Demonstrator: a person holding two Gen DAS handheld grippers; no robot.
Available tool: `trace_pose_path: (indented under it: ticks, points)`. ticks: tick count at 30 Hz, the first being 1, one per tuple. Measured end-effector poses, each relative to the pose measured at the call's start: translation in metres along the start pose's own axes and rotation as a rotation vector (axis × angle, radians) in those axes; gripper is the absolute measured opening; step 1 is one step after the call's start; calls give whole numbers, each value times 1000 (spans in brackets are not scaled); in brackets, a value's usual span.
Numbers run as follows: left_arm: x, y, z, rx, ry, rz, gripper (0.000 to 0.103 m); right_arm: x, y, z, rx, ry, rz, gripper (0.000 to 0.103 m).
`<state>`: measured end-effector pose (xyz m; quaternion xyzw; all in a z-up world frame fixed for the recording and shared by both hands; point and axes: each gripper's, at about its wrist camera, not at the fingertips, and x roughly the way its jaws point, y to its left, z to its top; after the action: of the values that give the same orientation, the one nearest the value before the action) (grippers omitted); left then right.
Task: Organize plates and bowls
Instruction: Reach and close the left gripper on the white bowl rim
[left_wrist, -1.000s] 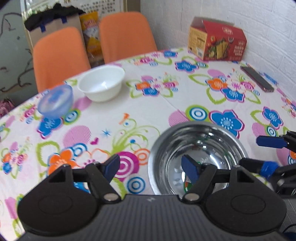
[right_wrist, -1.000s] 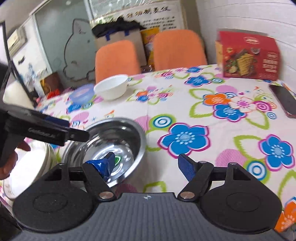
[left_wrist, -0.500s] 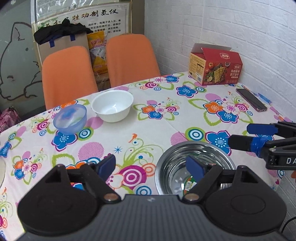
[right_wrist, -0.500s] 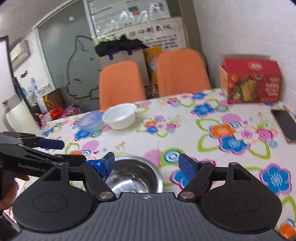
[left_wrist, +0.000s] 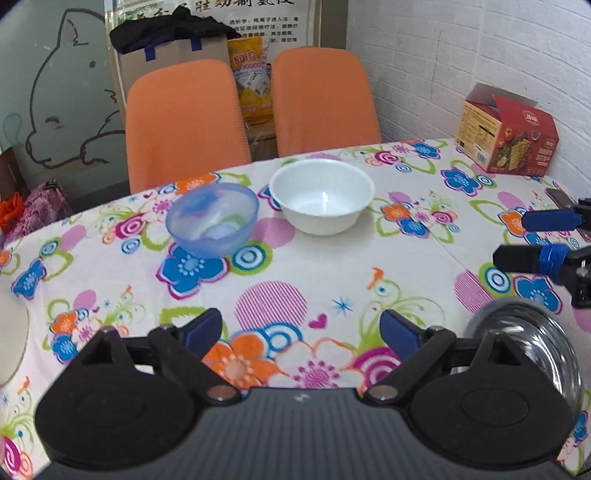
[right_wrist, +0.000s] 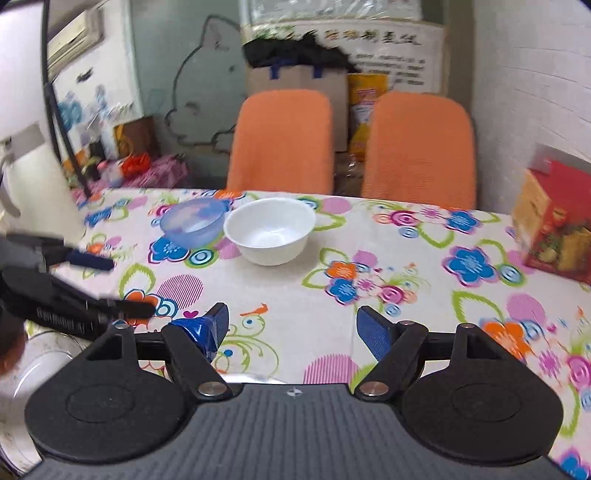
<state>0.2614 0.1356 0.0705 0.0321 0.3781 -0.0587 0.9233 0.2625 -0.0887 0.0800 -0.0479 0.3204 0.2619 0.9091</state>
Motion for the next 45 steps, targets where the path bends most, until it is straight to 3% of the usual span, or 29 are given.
trace_pose_path:
  ticks: [5, 11, 19, 24, 30, 33, 35, 40, 45]
  points:
    - [26, 24, 57, 21, -53, 1, 93, 46, 1, 27, -100, 40, 58, 63]
    - [95, 25, 119, 82, -7, -40, 94, 95, 0, 41, -219, 115, 73, 63]
    - [167, 8, 141, 245, 96, -67, 94, 138, -11, 43, -246, 165, 105, 63]
    - [190, 10, 141, 234, 146, -112, 94, 153, -13, 47, -245, 148, 134, 63]
    - [206, 6, 133, 228, 173, -133, 91, 168, -6, 47, -259, 141, 151, 63]
    - [209, 6, 133, 205, 173, -149, 79, 167, -2, 48, -278, 86, 154, 63]
    - [207, 4, 135, 182, 164, -164, 64, 165, 2, 50, -302, 51, 137, 63]
    - [182, -2, 141, 201, 109, -151, 63, 146, 5, 54, -335, 2, 109, 63]
    - [140, -15, 143, 180, 78, -165, 63, 102, 11, 57, -358, -19, 103, 63]
